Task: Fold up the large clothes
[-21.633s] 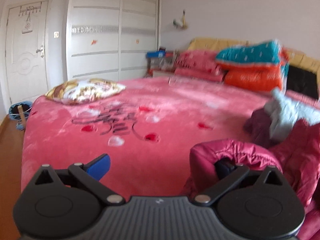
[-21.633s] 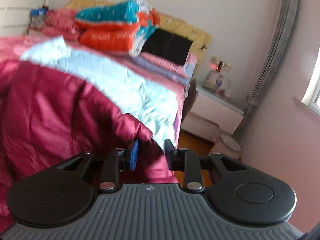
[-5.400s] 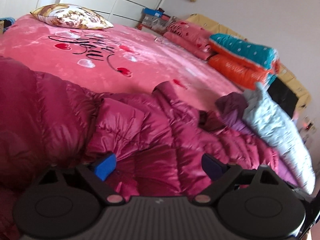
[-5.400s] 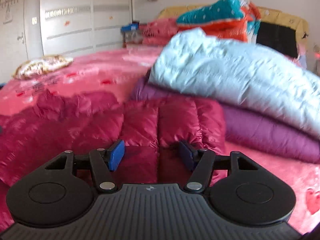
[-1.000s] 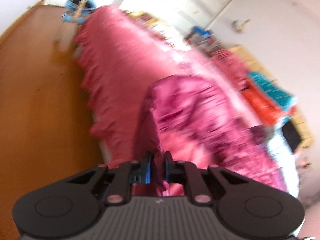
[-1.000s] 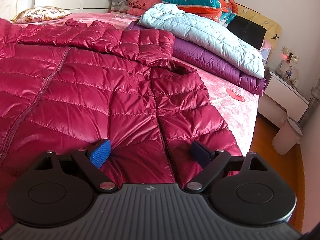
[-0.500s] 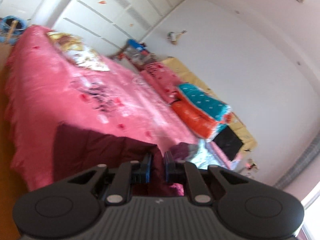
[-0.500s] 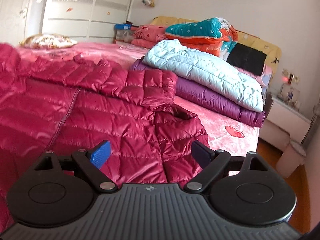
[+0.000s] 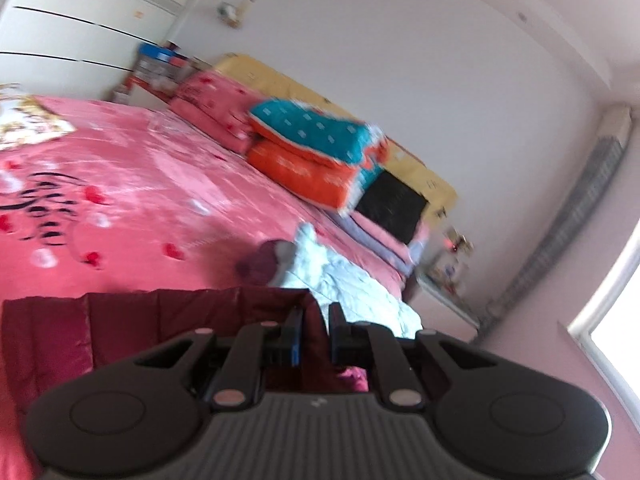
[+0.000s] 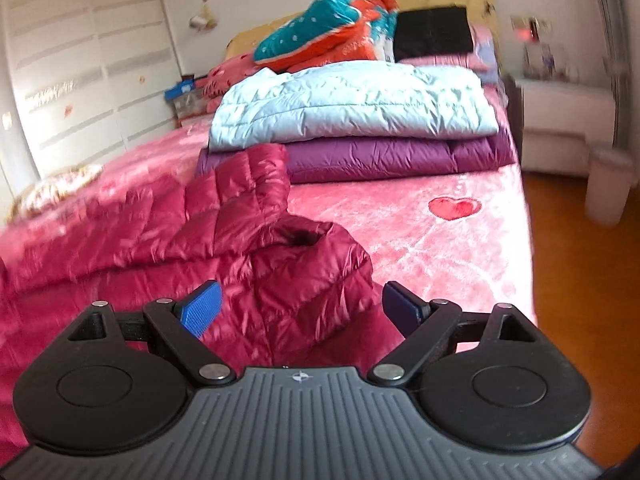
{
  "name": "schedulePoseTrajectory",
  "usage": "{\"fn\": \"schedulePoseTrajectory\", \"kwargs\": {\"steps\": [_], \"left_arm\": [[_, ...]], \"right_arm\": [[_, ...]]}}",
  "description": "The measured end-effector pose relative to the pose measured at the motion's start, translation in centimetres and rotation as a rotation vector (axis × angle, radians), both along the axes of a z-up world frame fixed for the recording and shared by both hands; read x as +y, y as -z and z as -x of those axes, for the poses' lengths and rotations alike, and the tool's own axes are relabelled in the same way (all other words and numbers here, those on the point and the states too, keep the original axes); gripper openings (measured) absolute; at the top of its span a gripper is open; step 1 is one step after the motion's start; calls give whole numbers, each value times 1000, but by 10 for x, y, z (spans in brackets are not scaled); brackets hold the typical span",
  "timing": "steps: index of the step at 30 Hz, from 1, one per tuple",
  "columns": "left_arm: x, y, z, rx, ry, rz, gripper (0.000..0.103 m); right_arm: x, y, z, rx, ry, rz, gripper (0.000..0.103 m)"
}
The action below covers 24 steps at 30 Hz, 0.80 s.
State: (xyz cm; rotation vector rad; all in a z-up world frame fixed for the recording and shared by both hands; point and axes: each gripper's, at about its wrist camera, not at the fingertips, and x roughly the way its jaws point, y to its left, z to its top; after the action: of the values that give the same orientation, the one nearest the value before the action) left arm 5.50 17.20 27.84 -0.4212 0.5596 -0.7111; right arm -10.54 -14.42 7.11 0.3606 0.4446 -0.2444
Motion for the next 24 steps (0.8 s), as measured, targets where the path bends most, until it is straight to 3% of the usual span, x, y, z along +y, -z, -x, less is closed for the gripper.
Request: {"fn": "schedulePoseTrajectory", "kwargs": {"steps": [7, 13, 19, 24], "left_arm": [[-91, 17, -47, 31, 133, -81, 10], [-157, 59, -77, 91, 208, -144, 10], [-199, 122, -111, 187, 213, -213, 10], [-212, 158, -125, 209, 167, -285, 14]], "right_arm": [[-22, 2, -17, -42, -6, -64, 103], [-43, 7, -34, -59, 27, -124, 103], [-63, 13, -52, -80, 45, -188, 103], [-65, 15, -62, -80, 23, -215, 103]]}}
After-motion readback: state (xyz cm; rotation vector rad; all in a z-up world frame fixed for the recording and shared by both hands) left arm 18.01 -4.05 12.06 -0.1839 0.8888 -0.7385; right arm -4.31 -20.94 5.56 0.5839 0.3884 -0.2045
